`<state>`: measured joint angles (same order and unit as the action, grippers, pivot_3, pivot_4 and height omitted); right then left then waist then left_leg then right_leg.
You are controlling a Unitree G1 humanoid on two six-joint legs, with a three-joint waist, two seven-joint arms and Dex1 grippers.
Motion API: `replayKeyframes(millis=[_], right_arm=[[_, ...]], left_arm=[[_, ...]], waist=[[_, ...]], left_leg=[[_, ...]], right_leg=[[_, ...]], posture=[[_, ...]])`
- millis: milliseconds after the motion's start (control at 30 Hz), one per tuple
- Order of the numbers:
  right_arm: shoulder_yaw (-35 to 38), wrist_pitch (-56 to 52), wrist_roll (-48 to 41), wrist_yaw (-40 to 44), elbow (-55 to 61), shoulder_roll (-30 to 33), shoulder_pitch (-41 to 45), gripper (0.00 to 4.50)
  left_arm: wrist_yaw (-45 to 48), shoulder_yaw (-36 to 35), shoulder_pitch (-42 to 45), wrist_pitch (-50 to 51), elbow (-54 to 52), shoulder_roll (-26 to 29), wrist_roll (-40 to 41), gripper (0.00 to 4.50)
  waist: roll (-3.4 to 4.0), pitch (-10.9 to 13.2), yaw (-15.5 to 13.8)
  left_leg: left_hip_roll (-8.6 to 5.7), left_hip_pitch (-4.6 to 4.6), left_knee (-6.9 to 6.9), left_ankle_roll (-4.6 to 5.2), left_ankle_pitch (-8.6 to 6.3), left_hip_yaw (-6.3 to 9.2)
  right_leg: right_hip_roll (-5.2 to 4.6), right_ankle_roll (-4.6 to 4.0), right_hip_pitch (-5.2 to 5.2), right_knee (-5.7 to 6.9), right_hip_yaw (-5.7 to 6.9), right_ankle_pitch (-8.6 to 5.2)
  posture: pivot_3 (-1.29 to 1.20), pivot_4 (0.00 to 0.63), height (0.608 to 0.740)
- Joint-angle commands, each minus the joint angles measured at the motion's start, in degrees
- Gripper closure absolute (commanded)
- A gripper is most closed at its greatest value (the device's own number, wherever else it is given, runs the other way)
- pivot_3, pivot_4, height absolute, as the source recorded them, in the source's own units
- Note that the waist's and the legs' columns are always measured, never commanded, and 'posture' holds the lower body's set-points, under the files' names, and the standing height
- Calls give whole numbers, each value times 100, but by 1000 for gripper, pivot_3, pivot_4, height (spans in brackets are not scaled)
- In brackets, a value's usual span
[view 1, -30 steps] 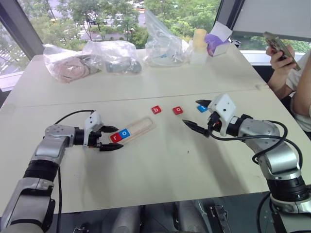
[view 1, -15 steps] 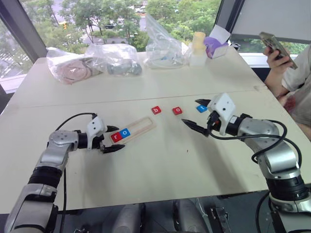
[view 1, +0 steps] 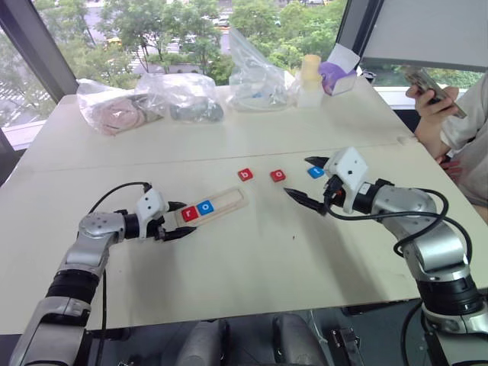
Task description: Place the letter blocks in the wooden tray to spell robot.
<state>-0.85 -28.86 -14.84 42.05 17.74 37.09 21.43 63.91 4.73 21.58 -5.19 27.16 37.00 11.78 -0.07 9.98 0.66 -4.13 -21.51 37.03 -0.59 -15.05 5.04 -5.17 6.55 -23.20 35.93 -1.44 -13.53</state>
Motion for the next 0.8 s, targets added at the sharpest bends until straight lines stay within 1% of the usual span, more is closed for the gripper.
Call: replayKeyframes(millis=[33, 100, 200, 300, 367, 467, 600, 800], right_arm=[[35, 60, -53, 29, 157, -1, 160, 0], [40, 55, -52, 35, 151, 6, 165, 0], [38, 26, -57, 38, 143, 5, 199, 0], [17, 8, -49, 35, 144, -4, 225, 0], [10, -9, -57, 32, 154, -2, 230, 0], [12, -39, -63, 27, 188, 4, 217, 0], [35, -63, -63, 8, 229, 11, 192, 0], [38, -83, -68, -2, 263, 16, 170, 0]], left_arm=[[-1, 169, -393, 482, -275, -11, -141, 1384], [105, 184, -522, 740, -774, -45, 34, 1384], [357, 397, -719, 969, -1579, -62, 127, 1384], [523, 600, -861, 1083, -1999, -50, 84, 1384], [622, 690, -892, 1107, -2142, -26, 65, 1384], [683, 805, -875, 1080, -2217, -40, -9, 1384], [754, 999, -854, 949, -2205, -35, -160, 1384], [849, 1105, -956, 623, -2236, 32, -295, 1384]], waist=[[0, 0, 1], [-1, 1, 3], [0, 1, -3], [0, 1, -21], [0, 1, -29], [0, 1, -30], [0, 1, -43], [0, 1, -47]], left_leg=[[0, 0, 0, 0, 0, 0], [0, -1, -2, 0, 0, 0], [-2, -13, -9, 1, -2, -2], [-7, -55, -8, 4, -3, 0], [-13, -77, -6, 5, -4, 0], [-17, -85, -7, 11, -8, -1], [-17, -86, -7, 14, -9, 0], [-17, -86, -8, 16, -11, -1]], right_leg=[[-1, 0, 0, 0, 0, 0], [-5, -6, -1, -1, -1, 4], [-7, -6, -7, -21, 0, 9], [-7, 9, -30, -47, 6, 19], [-16, 8, -45, -58, 6, 20], [-25, 6, -49, -68, 8, 19], [-27, 1, -49, -70, 10, 17], [-27, 0, -48, -73, 11, 15]], posture=[[0, 150, 740], [0, 150, 740], [0, 150, 740], [0, 150, 740], [0, 150, 740], [0, 150, 740], [0, 150, 740], [0, 150, 740]])
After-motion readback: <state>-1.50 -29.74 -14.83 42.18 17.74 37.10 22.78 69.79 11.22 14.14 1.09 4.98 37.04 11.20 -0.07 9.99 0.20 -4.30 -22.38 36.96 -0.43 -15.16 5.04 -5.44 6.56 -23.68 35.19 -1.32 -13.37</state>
